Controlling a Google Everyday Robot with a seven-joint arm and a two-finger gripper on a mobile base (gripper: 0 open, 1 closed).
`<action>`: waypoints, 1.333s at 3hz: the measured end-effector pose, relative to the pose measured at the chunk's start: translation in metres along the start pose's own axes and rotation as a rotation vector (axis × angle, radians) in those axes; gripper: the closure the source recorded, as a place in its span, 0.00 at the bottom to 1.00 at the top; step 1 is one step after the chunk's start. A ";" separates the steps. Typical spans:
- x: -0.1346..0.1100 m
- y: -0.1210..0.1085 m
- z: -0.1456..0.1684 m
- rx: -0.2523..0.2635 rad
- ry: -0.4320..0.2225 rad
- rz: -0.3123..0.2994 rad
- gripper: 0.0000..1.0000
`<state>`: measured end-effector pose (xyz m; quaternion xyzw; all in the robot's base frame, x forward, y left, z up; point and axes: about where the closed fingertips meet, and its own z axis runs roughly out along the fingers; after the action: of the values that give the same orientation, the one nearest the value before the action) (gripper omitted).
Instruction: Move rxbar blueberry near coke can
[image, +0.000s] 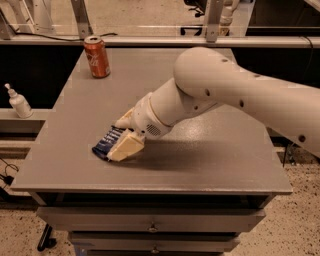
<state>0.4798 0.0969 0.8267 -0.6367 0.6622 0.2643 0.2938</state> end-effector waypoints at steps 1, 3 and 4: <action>-0.002 -0.006 -0.008 0.012 0.017 0.016 0.88; -0.004 -0.021 -0.037 0.068 0.043 0.027 1.00; -0.006 -0.030 -0.056 0.107 0.053 0.024 1.00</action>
Offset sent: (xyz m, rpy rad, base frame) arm 0.0199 -0.0268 0.0253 -0.0446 -0.0064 -0.0777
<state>0.5065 0.0591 0.8703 -0.6190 0.6904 0.2149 0.3066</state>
